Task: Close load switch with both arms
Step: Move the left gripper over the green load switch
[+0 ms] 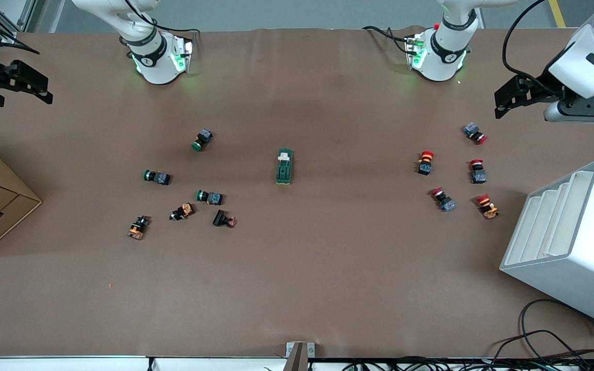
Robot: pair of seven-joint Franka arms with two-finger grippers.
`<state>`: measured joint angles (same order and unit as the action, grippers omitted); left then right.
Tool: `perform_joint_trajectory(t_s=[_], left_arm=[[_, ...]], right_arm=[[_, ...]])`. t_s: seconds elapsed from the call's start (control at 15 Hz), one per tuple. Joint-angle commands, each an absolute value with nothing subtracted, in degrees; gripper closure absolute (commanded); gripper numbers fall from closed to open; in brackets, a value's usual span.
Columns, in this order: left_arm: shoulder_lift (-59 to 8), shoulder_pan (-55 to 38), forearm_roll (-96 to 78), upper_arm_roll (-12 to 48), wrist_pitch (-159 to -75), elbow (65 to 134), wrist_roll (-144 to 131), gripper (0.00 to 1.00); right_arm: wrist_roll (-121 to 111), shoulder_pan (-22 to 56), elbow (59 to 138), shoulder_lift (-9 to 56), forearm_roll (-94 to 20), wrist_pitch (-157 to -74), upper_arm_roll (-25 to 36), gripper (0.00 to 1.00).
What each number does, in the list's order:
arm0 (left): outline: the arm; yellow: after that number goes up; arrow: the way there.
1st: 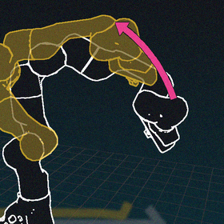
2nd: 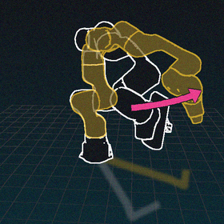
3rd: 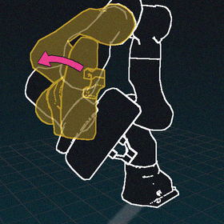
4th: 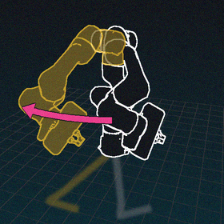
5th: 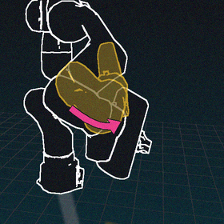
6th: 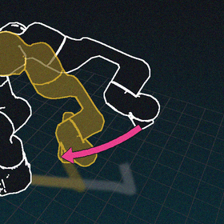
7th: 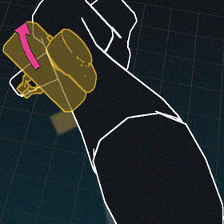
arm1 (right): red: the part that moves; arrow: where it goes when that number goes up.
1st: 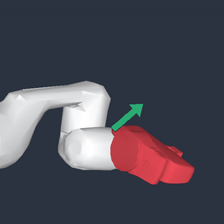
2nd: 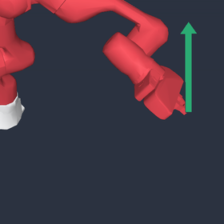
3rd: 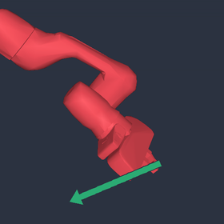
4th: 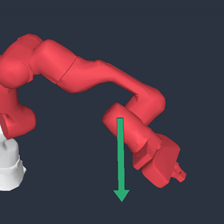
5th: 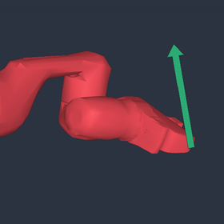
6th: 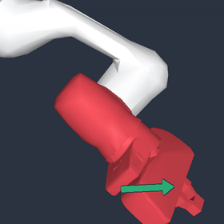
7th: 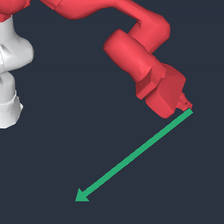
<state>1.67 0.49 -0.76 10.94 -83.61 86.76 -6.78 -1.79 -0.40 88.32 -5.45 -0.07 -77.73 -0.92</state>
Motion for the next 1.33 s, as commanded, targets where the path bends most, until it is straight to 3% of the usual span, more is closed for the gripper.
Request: perform_joint_trajectory(t_s=[0.0, 0.4, 0.67, 1.07, 1.27], left_arm=[[0.8, 1.05, 0.08, 10.73, -83.14, 85.78, -6.33, 0.0], [-5.08, -0.09, 0.18, 11.16, -83.23, 78.06, -6.59, 0.0], [-6.24, -2.71, 0.18, 15.46, -86.65, 78.13, -9.04, 0.0], [-10.98, -15.1, 2.19, 16.17, -96.75, 78.4, -28.96, 0.0], [-14.31, -21.77, 8.16, 16.26, -97.65, 78.4, -39.08, 0.0]], right_arm=[[-0.53, -1.58, 89.74, -6.59, -1.49, -77.87, -1.05, 0.0], [-0.53, -1.49, 89.74, -6.59, -1.58, -77.78, -1.05, 0.0], [-0.62, -1.41, 89.74, -6.59, -1.49, -77.52, -1.05, 0.0], [-1.58, -1.23, 89.74, -6.59, -1.23, -77.52, -1.23, 0.0], [-1.58, -1.23, 89.65, -6.59, -1.23, -77.52, -1.23, 0.0]])
